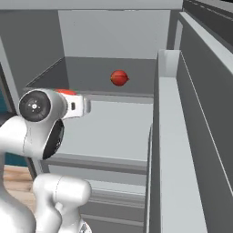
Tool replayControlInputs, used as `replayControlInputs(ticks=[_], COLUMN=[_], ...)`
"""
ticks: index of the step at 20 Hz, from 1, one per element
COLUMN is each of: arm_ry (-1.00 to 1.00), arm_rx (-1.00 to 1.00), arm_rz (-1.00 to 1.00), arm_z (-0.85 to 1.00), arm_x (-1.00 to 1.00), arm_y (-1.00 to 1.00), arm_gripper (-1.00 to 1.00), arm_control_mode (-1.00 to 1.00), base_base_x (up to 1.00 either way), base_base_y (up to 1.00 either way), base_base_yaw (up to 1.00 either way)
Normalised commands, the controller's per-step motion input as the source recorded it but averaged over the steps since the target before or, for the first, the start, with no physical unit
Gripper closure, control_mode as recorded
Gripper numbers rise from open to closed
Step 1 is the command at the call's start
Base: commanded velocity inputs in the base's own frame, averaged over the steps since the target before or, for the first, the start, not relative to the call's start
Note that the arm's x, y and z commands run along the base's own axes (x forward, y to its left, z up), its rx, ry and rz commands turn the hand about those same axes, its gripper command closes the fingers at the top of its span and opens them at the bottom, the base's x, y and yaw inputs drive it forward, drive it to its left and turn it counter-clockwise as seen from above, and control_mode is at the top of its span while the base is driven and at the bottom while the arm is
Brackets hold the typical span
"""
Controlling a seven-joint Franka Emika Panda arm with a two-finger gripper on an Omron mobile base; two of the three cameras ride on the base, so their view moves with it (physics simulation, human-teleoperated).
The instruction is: Take the cheese, steak, and onion from the fridge and place them on the plate on the dining counter to create an appetizer plate.
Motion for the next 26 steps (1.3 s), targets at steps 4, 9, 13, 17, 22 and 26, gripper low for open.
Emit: replayControlInputs(ticks=[4,9,13,17,22,26], arm_ry=[-0.12,-0.02,0.06,0.02,0.0,0.0], arm_rx=[-0.03,-0.11,-0.17,-0.17,-0.03,0.0], arm_rz=[0.33,0.22,0.07,0.01,0.0,0.0], arm_z=[0.04,0.26,0.21,0.02,0.0,0.0], arm_x=[-0.59,-0.49,-0.34,-0.31,-0.11,0.0], arm_y=[0.0,0.03,0.14,0.15,0.02,0.0], arm_gripper=[1.0,1.0,1.0,1.0,1.0,1.0], arm_control_mode=[-1.0,-1.0,-1.0,-1.0,1.0,1.0], base_base_x=[0.0,0.0,0.0,0.0,-0.7,-1.0], base_base_y=[0.0,0.0,0.0,0.0,0.03,0.0], base_base_yaw=[0.0,0.0,0.0,0.0,0.0,0.0])
